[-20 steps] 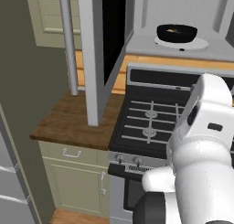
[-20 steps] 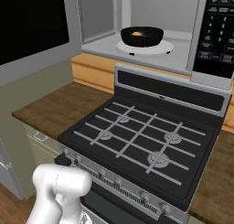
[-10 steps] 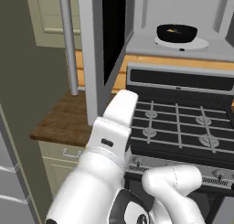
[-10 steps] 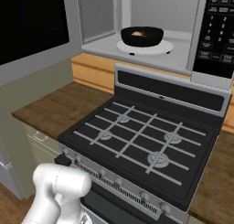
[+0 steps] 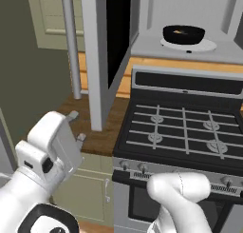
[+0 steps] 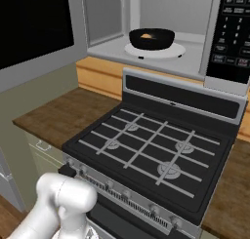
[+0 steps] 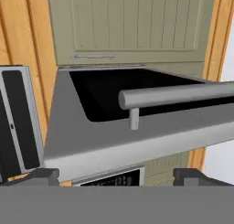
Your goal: Pick the potato from the sink and place it in the bowl. Then pick the bowl and place it in the microwave. Then close the microwave door and press the start button.
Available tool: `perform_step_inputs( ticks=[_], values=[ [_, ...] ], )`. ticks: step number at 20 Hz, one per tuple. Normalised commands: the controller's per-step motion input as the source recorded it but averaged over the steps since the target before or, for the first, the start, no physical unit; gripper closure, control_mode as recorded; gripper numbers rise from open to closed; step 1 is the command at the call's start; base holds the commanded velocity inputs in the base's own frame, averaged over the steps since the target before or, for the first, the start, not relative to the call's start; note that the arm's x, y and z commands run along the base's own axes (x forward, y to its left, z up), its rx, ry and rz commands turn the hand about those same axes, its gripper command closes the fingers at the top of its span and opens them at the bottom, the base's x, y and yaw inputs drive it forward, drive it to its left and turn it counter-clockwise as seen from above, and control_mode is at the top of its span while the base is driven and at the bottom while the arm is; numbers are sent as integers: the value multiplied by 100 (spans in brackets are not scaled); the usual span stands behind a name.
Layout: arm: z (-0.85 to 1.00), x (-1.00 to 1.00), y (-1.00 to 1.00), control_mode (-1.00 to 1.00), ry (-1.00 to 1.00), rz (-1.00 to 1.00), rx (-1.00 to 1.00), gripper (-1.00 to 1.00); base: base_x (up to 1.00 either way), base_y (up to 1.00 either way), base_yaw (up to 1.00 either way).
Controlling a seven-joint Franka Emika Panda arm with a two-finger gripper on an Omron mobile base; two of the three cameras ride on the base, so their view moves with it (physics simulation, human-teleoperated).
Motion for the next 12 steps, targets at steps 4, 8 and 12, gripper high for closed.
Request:
perform_step_inputs(
  ticks=[4,8,12],
  values=[
    [-46,73,100,-100,0,-13,-1,-100,0,0,0],
    [-33,65,97,-100,0,-12,0,-100,0,0,0],
    [-13,84,29,-100,0,-10,0,-100,0,0,0]
  ],
)
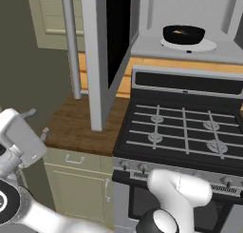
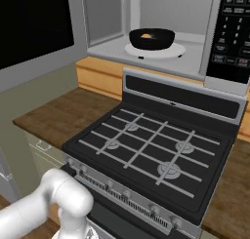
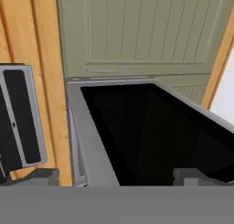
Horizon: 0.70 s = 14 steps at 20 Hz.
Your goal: Pick the potato from the sink and place it in the bowl. Then pick the bowl and place it in the microwave. Then close the microwave door and press the start button.
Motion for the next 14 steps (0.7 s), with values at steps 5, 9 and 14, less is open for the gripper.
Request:
perform_step_inputs(
  ticks=[5,9,14],
  values=[
    [-7,98,-7,-100,0,-6,0,-100,0,0,0],
    [-3,100,0,-100,0,-5,0,-100,0,0,0],
    [1,70,-46,-100,0,-1,4,-100,0,0,0]
  ],
)
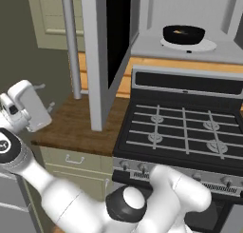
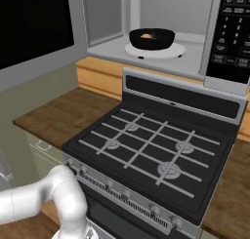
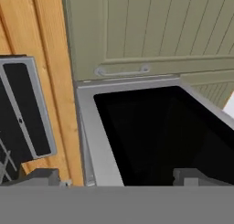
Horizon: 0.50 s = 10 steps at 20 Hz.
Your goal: Pick the potato from the sink and place it in the bowl. Then pick the bowl and place it in the microwave. Then close the microwave door and press the start button.
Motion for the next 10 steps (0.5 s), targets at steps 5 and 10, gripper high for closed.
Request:
perform_step_inputs(
  ticks=[5,10],
  values=[
    [14,23,-92,-100,0,0,15,-100,0,0,0],
    [23,0,-100,-100,-4,0,21,-100,0,0,0]
  ],
)
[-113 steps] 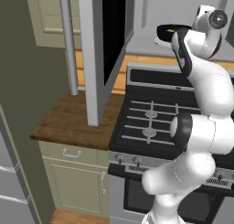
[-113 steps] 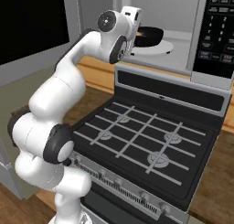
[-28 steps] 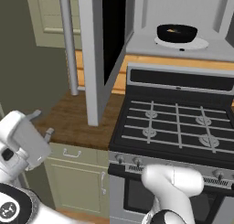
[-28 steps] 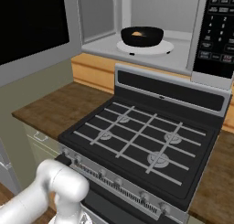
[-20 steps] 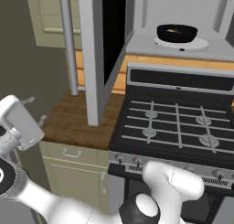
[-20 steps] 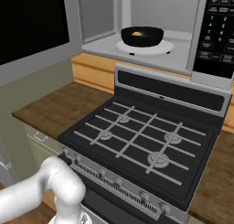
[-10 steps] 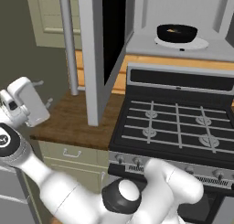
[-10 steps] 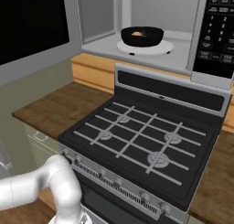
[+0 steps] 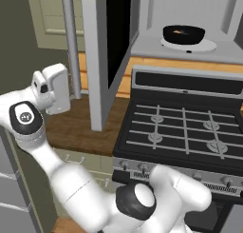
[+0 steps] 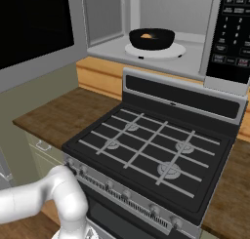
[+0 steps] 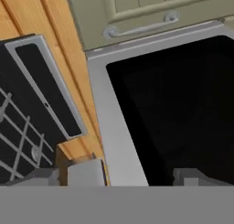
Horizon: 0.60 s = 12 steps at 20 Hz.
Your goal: Pick the potato from the sink and place it in the bowl. Then pick the bowl and place it in the microwave. Then close the microwave door and press the start button.
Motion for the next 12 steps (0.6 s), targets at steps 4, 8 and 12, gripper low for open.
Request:
perform_step_inputs(
  ticks=[4,8,12],
  values=[
    [31,-39,-97,-100,-13,1,18,-100,0,0,0],
    [42,-71,-100,-100,-10,0,16,-100,0,0,0],
    [39,-96,-100,-100,-10,0,17,-100,0,0,0]
  ],
)
